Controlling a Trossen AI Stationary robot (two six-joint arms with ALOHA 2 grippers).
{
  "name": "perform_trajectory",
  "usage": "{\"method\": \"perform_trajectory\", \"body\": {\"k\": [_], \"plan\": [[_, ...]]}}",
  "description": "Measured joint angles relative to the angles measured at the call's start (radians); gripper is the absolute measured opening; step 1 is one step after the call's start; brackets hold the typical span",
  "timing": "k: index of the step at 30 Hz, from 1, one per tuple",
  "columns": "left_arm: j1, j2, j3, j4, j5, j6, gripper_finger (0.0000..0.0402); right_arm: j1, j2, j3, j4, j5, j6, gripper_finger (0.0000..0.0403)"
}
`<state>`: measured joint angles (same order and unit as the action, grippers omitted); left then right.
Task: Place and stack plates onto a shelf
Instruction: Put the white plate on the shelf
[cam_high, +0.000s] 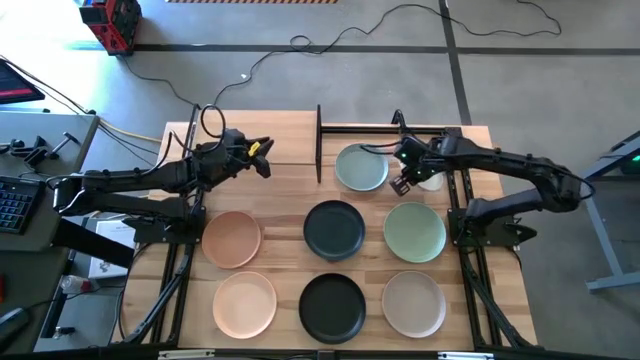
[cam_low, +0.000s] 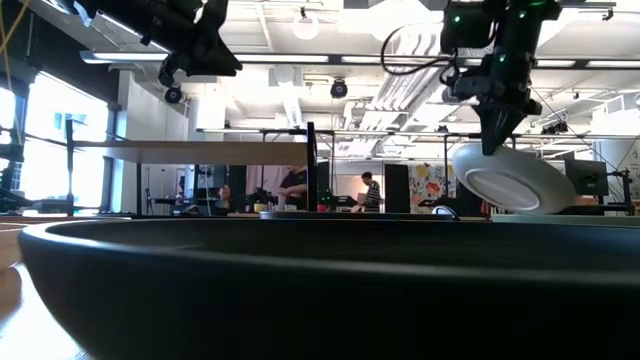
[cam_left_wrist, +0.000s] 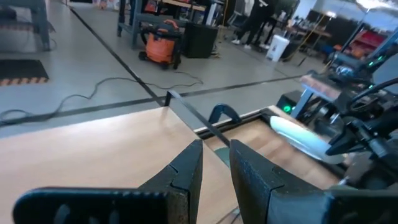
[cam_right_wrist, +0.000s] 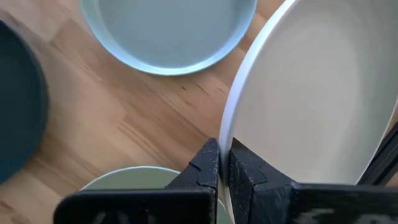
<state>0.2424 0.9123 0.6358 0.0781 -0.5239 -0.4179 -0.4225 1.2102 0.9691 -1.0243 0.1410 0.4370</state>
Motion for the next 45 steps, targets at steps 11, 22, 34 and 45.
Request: {"method": "perform_trajectory", "body": {"k": [11,22,34,45], "plan": [[0.000,0.000,0.000,0.204,0.077,-0.075,0.0071,0.000,-0.106,0.000,0.040,-0.049,-0.098,0.0000],[0.000,0.000,0.023,0.447,0.104,-0.036,0.0071,0.006,-0.118,0.029,0.113,-0.094,-0.197,0.0000],[0.013,0.001,0.207,0.372,0.167,0.117,0.0071,0.046,-0.118,0.266,0.109,-0.061,-0.311,0.0000],[0.080,0.041,0.426,-0.036,0.165,0.033,0.0071,0.049,-0.096,0.426,0.033,-0.040,-0.438,0.0000]]}}
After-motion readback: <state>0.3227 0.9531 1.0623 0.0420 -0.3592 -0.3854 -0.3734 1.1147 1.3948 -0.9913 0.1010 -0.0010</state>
